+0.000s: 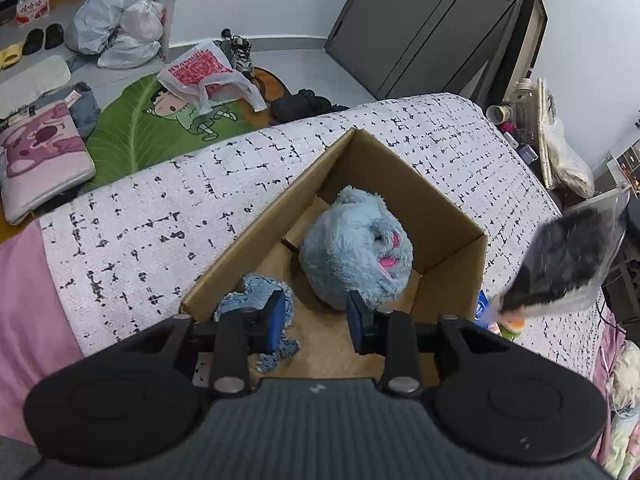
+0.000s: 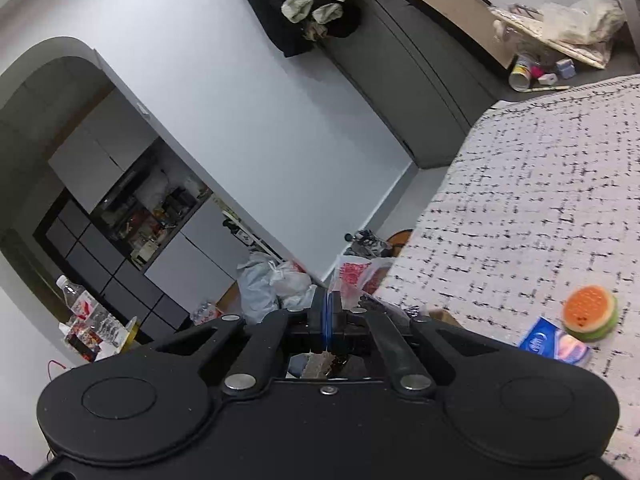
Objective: Organize soft objects
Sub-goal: 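Open the left tool to release the plush while the right tool lowers the bag into the box, then open the right tool to drop the black bag into the box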
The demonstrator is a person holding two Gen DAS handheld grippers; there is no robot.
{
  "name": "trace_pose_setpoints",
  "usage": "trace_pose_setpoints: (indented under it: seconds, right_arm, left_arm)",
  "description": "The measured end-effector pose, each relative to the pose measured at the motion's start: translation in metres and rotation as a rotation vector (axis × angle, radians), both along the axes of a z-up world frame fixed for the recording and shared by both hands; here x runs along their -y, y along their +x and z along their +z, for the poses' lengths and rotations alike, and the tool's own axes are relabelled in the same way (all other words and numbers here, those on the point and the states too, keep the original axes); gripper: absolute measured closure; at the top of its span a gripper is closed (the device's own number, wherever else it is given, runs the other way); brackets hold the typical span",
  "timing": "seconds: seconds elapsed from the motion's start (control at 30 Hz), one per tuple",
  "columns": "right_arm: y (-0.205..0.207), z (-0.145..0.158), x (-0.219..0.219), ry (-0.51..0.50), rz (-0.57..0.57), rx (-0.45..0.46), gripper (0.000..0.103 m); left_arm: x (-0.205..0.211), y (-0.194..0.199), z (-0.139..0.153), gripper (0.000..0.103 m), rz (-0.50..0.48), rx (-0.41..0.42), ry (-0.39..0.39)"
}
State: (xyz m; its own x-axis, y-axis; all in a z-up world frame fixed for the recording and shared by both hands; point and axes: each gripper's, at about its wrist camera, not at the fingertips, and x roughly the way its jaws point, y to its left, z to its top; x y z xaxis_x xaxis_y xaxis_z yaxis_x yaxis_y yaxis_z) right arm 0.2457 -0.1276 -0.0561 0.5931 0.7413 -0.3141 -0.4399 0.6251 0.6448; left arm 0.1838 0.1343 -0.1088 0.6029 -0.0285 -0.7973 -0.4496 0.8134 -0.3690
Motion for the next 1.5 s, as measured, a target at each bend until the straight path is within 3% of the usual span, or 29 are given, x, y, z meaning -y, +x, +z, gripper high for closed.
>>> trace_pose_setpoints:
  seconds: [0.23, 0.4, 0.83, 0.97, 1.07, 1.23, 1.37, 1.4, 1.5]
  right_arm:
    - [0.0, 0.003, -0.016, 0.031, 0.035, 0.011, 0.103]
    - [0.0, -0.003, -0.029, -0.006, 0.06, 0.001, 0.103]
    - [0.004, -0.017, -0.011, -0.086, -0.006, -0.167, 0.097]
    - [0.004, -0.021, -0.005, -0.134, -0.036, -0.231, 0.09]
    - [0.004, -0.024, 0.004, -0.166, -0.071, -0.28, 0.076]
    - [0.005, -0.029, 0.021, -0.191, -0.11, -0.341, 0.073]
    - [0.002, -0.025, 0.031, -0.2, -0.128, -0.345, 0.051]
    - [0.002, -0.023, 0.033, -0.202, -0.128, -0.339, 0.049]
    - [0.0, -0.018, 0.041, -0.194, -0.119, -0.335, 0.039]
  left_arm:
    - [-0.004, -0.001, -0.008, 0.07, -0.018, 0.006, -0.003]
    - [-0.004, 0.0, -0.009, 0.064, -0.028, 0.024, 0.006]
    - [-0.005, 0.004, -0.01, 0.062, -0.047, 0.028, 0.028]
    - [-0.002, 0.007, -0.008, 0.057, -0.057, 0.019, 0.046]
    - [0.003, 0.007, -0.005, 0.054, -0.073, 0.019, 0.074]
    - [0.014, 0.008, 0.003, 0.047, -0.099, 0.024, 0.114]
    - [0.025, 0.01, 0.01, 0.031, -0.107, 0.029, 0.136]
    - [0.029, 0.01, 0.012, 0.027, -0.105, 0.03, 0.146]
    - [0.039, 0.012, 0.019, 0.024, -0.11, 0.037, 0.173]
